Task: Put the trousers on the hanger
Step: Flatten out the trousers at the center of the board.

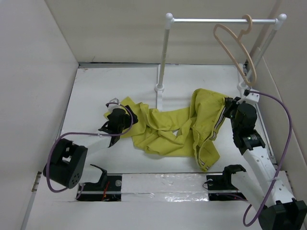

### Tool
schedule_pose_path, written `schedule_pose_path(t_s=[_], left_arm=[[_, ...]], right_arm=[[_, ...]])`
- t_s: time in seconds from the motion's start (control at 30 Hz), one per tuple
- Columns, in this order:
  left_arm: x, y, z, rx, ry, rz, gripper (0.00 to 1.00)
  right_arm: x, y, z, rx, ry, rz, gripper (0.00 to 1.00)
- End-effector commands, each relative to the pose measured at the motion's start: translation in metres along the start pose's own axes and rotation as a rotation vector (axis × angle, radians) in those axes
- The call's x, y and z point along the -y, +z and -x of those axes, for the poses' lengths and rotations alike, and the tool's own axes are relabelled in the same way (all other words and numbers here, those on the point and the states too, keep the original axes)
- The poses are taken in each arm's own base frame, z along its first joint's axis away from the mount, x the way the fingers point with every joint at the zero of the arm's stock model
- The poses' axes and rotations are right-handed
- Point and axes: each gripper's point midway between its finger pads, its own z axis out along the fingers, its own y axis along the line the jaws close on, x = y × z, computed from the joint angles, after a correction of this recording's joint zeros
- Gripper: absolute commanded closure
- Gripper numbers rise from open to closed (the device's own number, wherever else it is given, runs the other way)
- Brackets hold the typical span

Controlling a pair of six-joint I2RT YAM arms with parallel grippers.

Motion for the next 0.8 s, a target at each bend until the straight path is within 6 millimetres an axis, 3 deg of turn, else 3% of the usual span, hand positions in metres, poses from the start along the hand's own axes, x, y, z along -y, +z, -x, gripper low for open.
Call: schedule_pose_path(t_s=[0.0,0.23,0.37,0.4,0.57,0.7,0.77], left_arm=[[0.015,0.01,0.005,-0.015,0.02,-0.028,0.27],[-0.001,0.011,-0.008,-0.062,0.075,0.031,0.27],[0.01,0.01,-0.013,-0.041,0.172,0.086,0.29],[0.007,0.011,-0.011,-0.035,0.169,0.109,0.37],[-0.014,0.008,-0.014,-0.023,0.145,0.205,1.0],[-0.008,-0.013,0.008,0.078,0.05,0.158,1.0],[-0.01,-0.023,0.019,0.128,0.02,0.158,0.84]], right_arm=[[-0.025,-0.005,0.029,0.078,0.044,0.127,0.93],[-0.027,-0.009,0.036,0.07,0.017,0.137,0.93],[-0.038,-0.002,0.029,0.065,0.012,0.195,0.92],[-0.04,0.0,0.028,0.055,0.008,0.199,0.92],[-0.046,0.002,0.034,0.051,-0.008,0.218,0.92],[-0.046,-0.005,0.045,0.092,-0.001,0.226,0.92],[-0.054,-0.006,0.041,0.075,-0.005,0.264,0.92]])
